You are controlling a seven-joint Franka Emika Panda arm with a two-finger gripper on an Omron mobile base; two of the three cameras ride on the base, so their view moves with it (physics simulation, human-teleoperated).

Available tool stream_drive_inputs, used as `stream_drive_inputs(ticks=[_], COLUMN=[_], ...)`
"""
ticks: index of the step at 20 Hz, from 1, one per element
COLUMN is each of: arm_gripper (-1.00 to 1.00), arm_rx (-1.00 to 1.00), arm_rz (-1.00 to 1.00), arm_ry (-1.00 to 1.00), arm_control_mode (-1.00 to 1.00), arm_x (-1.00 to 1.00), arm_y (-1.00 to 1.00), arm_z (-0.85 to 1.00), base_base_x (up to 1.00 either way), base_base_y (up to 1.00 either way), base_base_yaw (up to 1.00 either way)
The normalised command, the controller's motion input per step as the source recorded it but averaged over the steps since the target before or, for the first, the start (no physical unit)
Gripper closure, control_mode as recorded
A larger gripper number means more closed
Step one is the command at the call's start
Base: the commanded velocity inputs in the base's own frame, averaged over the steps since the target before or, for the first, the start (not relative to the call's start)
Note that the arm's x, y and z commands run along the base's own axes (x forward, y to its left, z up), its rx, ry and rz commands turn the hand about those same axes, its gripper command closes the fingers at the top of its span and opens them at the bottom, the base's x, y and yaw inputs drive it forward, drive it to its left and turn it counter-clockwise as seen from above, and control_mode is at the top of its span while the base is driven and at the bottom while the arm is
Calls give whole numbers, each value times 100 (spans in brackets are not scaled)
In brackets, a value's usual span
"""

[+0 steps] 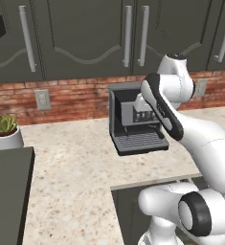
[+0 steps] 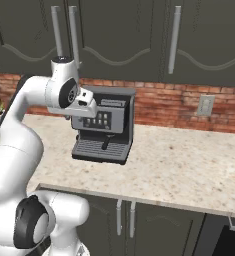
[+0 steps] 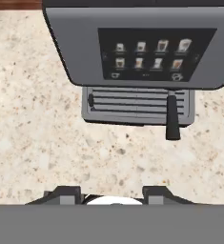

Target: Open the cabinet directly in front. Then move the liquor and the mug to the dining counter with the jar on it.

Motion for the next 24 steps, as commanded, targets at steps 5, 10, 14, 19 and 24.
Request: stream_drive_inputs(ticks=[5,10,14,19,24], arm_gripper=[-100,-100,-100,-100,-100], arm_rx=[1,7,8,2,-3], arm_rz=[0,0,0,1,0], arm_ry=[-13,-39,-55,-45,-31], arm_control_mode=[-100,-100,-100,-100,-100], arm_x=[-27,-54,-67,-53,-31], arm_y=[0,0,0,0,14], arm_z=[3,31,65,56,35], base_base_x=[0,0,0,0,0], base_base_y=[0,0,0,0,0], base_base_yaw=[0,0,0,0,0])
